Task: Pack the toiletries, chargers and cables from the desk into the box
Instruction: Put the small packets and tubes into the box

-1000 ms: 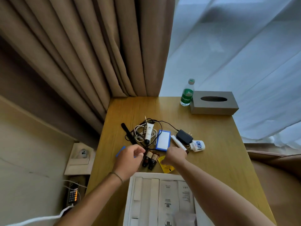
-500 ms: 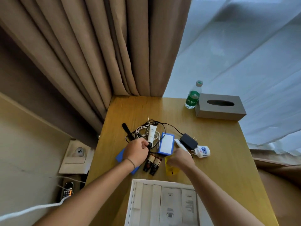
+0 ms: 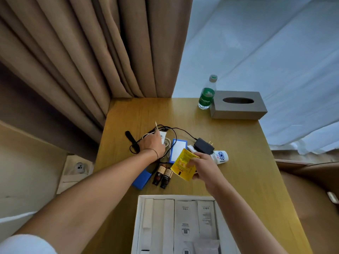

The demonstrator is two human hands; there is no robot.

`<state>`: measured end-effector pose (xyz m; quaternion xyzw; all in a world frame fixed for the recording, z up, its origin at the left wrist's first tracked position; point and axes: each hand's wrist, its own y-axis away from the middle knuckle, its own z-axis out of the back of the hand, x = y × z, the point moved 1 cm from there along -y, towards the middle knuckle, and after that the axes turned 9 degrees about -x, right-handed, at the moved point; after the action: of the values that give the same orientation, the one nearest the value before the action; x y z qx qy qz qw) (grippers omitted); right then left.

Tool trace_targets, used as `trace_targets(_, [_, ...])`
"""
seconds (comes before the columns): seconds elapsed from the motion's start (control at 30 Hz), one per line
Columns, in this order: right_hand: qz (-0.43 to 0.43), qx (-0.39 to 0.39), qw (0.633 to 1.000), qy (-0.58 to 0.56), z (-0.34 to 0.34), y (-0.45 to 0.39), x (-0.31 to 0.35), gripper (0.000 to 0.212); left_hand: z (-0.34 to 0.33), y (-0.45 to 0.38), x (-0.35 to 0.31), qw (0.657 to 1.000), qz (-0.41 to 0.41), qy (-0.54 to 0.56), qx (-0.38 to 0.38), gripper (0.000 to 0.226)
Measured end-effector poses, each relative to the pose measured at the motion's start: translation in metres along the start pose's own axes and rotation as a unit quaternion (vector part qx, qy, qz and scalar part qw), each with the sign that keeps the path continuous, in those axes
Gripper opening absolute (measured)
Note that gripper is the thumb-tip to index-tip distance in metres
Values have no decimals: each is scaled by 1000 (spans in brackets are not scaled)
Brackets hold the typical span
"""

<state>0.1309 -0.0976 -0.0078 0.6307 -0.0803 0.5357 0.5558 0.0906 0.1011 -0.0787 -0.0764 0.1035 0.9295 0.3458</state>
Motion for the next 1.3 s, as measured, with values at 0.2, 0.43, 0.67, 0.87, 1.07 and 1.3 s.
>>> trace_targets(0.2, [57, -22, 998, -15, 19, 27, -2, 24, -1, -9, -2, 999, 22, 14, 31, 52])
trace_targets(0.43, [84, -34, 995, -32, 44, 56, -7, 14, 24, 1, 2, 987, 55, 150, 9, 61])
trace_targets(0.67, [77, -23, 997, 7, 67, 81, -18, 24, 99, 44, 0, 866, 124, 482, 52, 17])
trace_targets(0.87, [99, -13, 988, 120, 77, 85, -39, 25, 127, 93, -3, 839, 97, 526, 97, 37])
trace_targets(1.07, [231, -48, 870, 434, 67, 82, -70, 22, 126, 143, -4, 842, 119, 522, 65, 31])
trace_targets(1.3, [255, -23, 763, 593, 53, 72, -91, 20, 119, 192, 5, 865, 129, 481, 64, 55])
